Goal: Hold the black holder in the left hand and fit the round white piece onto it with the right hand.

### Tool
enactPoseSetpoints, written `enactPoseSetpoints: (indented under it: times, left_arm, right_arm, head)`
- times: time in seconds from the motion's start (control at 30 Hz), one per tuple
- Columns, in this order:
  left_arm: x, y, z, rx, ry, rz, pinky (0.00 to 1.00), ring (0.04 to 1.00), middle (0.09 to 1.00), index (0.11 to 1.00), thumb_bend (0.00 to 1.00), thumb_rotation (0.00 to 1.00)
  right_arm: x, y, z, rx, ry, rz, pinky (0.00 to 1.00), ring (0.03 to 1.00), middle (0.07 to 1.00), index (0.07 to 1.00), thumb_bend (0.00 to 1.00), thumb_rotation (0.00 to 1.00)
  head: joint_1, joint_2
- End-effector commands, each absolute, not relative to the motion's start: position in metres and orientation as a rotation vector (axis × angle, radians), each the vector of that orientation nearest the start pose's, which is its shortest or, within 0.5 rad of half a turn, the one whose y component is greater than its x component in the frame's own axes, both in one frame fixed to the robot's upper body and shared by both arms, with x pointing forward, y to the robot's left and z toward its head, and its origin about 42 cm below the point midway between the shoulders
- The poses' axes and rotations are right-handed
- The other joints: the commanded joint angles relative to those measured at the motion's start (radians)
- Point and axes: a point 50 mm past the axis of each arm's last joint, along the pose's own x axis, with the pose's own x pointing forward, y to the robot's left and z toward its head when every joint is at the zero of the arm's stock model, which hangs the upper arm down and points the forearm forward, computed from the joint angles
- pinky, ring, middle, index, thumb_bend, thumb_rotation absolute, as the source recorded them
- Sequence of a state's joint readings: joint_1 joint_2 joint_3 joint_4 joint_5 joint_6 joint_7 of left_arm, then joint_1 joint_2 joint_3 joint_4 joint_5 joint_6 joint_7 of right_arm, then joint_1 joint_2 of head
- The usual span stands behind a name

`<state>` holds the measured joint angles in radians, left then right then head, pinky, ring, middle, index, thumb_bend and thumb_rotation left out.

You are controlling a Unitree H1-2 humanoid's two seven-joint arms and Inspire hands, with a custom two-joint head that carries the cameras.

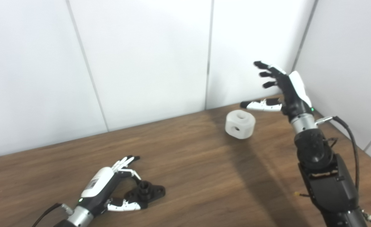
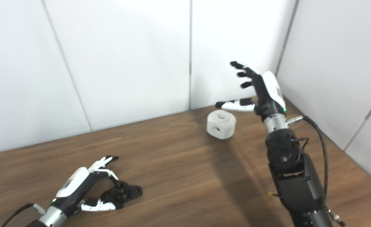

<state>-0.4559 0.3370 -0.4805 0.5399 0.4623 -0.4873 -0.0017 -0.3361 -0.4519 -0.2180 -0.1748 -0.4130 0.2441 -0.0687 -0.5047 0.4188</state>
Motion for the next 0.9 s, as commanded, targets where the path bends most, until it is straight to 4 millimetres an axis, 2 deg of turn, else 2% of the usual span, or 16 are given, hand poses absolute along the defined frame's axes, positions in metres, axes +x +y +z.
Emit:
enactPoseSetpoints:
  times: [0.0, 0.1, 0.27, 0.37, 0.5, 0.67, 0.7, 0.87]
  left_arm:
    - [0.36, 0.236, 0.047, 0.932, -0.161, -0.691, 1.0, 1.0, 0.958, 0.483, 0.52, 0.06]
    - [0.361, 0.24, 0.045, 0.937, -0.153, -0.689, 1.0, 1.0, 0.962, 0.483, 0.52, 0.06]
    - [0.36, 0.246, 0.043, 0.939, -0.148, -0.681, 1.0, 1.0, 0.956, 0.483, 0.52, 0.06]
    - [0.359, 0.248, 0.043, 0.943, -0.148, -0.683, 1.0, 1.0, 0.956, 0.482, 0.52, 0.06]
    - [0.357, 0.248, 0.042, 0.939, -0.149, -0.685, 1.0, 1.0, 0.954, 0.483, 0.52, 0.06]
    - [0.356, 0.247, 0.042, 0.932, -0.149, -0.691, 1.0, 1.0, 0.956, 0.483, 0.52, 0.06]
    - [0.356, 0.247, 0.042, 0.932, -0.147, -0.695, 1.0, 1.0, 0.958, 0.483, 0.52, 0.06]
    - [0.355, 0.246, 0.042, 0.94, -0.154, -0.698, 1.0, 1.0, 0.96, 0.483, 0.52, 0.06]
  right_arm:
    - [0.355, -0.385, 0.316, -0.814, -0.383, -0.507, 0.72, 0.85, 0.853, 0.808, 0.77, 0.25]
    - [0.355, -0.389, 0.312, -0.845, -0.345, -0.527, 0.63, 0.81, 0.861, 0.814, 0.78, 0.31]
    - [0.355, -0.387, 0.301, -0.848, -0.286, -0.506, 0.68, 0.847, 0.892, 0.826, 0.81, 0.36]
    - [0.356, -0.386, 0.296, -0.852, -0.213, -0.482, 0.73, 0.885, 0.914, 0.842, 0.85, 0.38]
    - [0.356, -0.384, 0.288, -0.86, -0.143, -0.442, 0.73, 0.894, 0.929, 0.861, 0.91, 0.45]
    - [0.357, -0.38, 0.28, -0.846, -0.092, -0.396, 0.76, 0.916, 0.949, 0.873, 0.95, 0.49]
    - [0.357, -0.38, 0.277, -0.841, -0.083, -0.385, 0.79, 0.926, 0.956, 0.879, 0.95, 0.49]
    - [0.361, -0.374, 0.265, -0.815, -0.066, -0.357, 0.76, 0.905, 0.956, 0.885, 0.96, 0.49]
  head:
    - [-0.009, -0.004]
    - [-0.028, -0.025]
    - [-0.047, -0.039]
    - [-0.046, -0.036]
    - [-0.037, -0.031]
    - [-0.026, -0.025]
    - [-0.023, -0.025]
    - [-0.021, -0.024]
